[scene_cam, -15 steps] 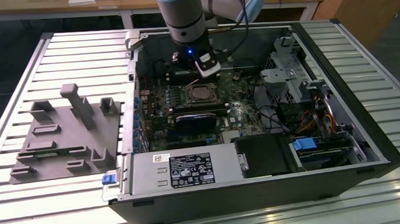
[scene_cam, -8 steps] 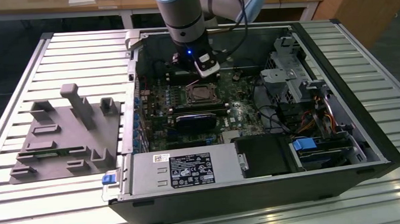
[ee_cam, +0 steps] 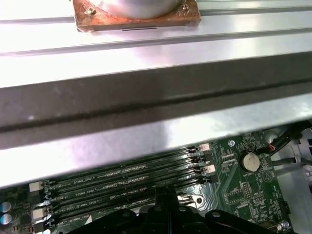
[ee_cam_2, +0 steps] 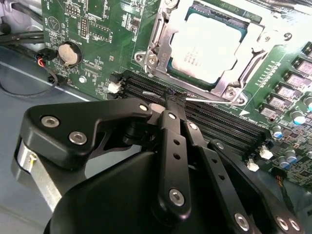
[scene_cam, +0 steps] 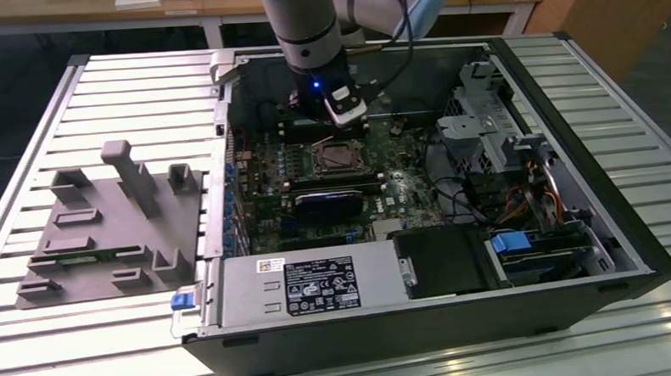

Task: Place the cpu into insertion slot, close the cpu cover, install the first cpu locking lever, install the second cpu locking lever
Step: 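Install the first cpu locking lever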

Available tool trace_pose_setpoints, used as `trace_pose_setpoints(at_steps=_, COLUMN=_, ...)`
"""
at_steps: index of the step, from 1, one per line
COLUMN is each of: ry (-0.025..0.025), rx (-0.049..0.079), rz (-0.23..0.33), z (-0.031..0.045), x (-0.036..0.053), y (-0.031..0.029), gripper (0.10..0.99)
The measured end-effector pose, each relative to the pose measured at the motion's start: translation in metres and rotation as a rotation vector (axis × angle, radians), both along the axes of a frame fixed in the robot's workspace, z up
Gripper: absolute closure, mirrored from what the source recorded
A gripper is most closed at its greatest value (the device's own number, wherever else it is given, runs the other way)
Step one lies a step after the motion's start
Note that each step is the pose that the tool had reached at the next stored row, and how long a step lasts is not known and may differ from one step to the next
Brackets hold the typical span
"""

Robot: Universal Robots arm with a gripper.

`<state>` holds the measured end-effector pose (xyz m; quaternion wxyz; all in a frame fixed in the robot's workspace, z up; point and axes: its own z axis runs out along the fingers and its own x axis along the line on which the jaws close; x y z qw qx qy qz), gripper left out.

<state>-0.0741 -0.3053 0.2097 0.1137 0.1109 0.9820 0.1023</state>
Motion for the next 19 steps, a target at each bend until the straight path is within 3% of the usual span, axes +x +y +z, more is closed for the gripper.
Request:
trace_pose_setpoints(at_steps=5, ry=-0.0013, rx=-0.022, rz=-0.002, z=-0.0016, x=0.0, y=0.0034, gripper=0.984)
trace_pose_setpoints(at_steps=19, ry=-0.0021, rx=-0.023, rz=-0.004, z=-0.003, x=-0.0002, y=0.0062, gripper=0.984)
